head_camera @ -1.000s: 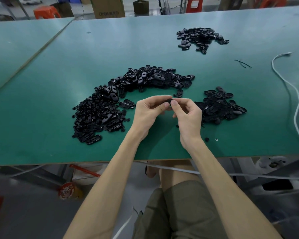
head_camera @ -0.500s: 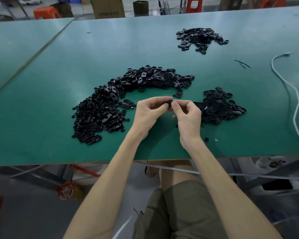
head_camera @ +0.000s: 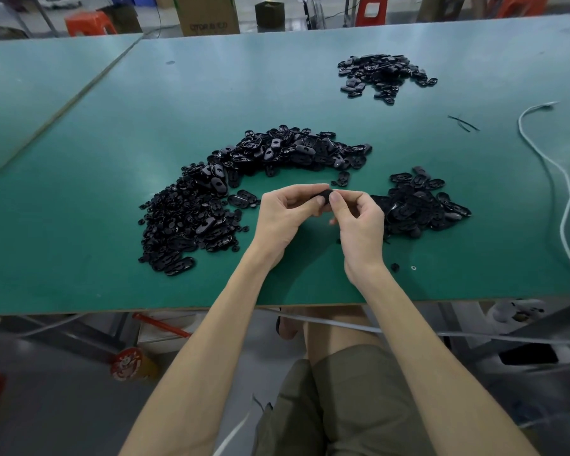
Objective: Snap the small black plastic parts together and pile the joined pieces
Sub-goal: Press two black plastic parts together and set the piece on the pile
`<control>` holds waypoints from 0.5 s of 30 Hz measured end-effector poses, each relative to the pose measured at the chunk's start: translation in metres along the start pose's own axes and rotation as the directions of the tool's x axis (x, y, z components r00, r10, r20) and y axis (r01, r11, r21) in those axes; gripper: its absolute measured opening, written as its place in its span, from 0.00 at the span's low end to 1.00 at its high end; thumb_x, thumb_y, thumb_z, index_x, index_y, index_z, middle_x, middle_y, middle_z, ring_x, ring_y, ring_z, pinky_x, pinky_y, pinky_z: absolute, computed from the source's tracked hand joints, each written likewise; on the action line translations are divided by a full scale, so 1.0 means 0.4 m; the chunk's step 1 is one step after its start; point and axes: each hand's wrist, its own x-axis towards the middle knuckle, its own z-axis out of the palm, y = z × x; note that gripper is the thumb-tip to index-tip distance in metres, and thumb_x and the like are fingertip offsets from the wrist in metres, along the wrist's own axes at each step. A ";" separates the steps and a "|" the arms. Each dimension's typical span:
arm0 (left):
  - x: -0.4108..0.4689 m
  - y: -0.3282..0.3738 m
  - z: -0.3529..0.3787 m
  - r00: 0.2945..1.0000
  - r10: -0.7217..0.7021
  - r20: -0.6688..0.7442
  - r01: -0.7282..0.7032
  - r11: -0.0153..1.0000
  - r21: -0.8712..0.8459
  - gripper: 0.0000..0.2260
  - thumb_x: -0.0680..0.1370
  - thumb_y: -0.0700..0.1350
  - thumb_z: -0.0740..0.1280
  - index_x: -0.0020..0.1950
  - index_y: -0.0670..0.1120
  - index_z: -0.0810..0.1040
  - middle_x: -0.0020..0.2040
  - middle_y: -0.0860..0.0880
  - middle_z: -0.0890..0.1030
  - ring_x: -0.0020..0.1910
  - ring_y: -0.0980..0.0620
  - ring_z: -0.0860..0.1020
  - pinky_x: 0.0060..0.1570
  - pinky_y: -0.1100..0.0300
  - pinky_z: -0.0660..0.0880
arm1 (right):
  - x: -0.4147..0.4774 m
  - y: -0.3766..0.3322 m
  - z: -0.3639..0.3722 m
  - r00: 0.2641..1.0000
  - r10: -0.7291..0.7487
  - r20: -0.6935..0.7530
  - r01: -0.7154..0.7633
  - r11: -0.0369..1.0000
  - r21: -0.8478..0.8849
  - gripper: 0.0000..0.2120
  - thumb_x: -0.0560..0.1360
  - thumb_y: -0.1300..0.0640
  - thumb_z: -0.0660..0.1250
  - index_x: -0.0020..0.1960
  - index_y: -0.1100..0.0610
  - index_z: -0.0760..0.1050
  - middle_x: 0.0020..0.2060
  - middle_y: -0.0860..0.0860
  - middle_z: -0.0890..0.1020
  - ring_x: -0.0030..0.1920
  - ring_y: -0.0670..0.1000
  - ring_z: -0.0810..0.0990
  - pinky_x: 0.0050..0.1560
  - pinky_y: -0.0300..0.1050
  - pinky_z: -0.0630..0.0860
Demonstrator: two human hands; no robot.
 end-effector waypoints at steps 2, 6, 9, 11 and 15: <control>0.001 0.000 -0.002 1.000 -0.010 0.022 0.010 1.000 -0.016 0.10 0.78 0.34 0.73 0.58 0.42 0.86 0.50 0.45 0.88 0.46 0.52 0.85 0.52 0.62 0.80 | -0.001 -0.003 0.000 1.000 -0.002 -0.022 0.003 1.000 0.011 0.02 0.82 0.58 0.69 0.51 0.55 0.80 0.39 0.47 0.86 0.36 0.40 0.80 0.39 0.32 0.75; 0.000 -0.003 0.000 1.000 0.002 -0.008 -0.002 1.000 0.010 0.09 0.78 0.33 0.72 0.56 0.41 0.86 0.46 0.46 0.88 0.43 0.54 0.85 0.49 0.64 0.80 | -0.003 -0.003 0.001 1.000 0.004 0.001 -0.004 1.000 0.005 0.02 0.81 0.59 0.70 0.51 0.57 0.81 0.40 0.48 0.86 0.40 0.43 0.84 0.40 0.35 0.77; -0.002 0.002 0.006 0.999 0.010 -0.042 -0.010 1.000 0.020 0.09 0.78 0.32 0.72 0.55 0.40 0.86 0.46 0.47 0.88 0.42 0.54 0.86 0.49 0.64 0.80 | -0.002 -0.003 0.003 1.000 0.013 0.004 -0.013 1.000 -0.009 0.03 0.82 0.58 0.69 0.51 0.55 0.81 0.38 0.44 0.86 0.40 0.43 0.83 0.40 0.35 0.77; -0.003 0.012 0.012 0.996 0.032 -0.081 -0.029 0.998 0.049 0.09 0.78 0.32 0.72 0.57 0.39 0.85 0.48 0.46 0.88 0.45 0.52 0.86 0.51 0.62 0.80 | 0.000 -0.003 0.003 1.000 0.024 -0.012 -0.024 1.000 -0.009 0.06 0.84 0.58 0.65 0.51 0.54 0.81 0.40 0.44 0.86 0.38 0.40 0.81 0.40 0.35 0.76; 0.010 0.058 0.050 0.981 0.149 -0.121 -0.118 0.966 0.231 0.10 0.78 0.34 0.72 0.58 0.43 0.86 0.49 0.49 0.88 0.47 0.52 0.86 0.51 0.60 0.81 | 0.003 -0.004 0.004 0.999 0.033 -0.011 -0.033 0.999 -0.009 0.10 0.84 0.62 0.62 0.51 0.55 0.81 0.42 0.46 0.85 0.41 0.40 0.81 0.41 0.36 0.76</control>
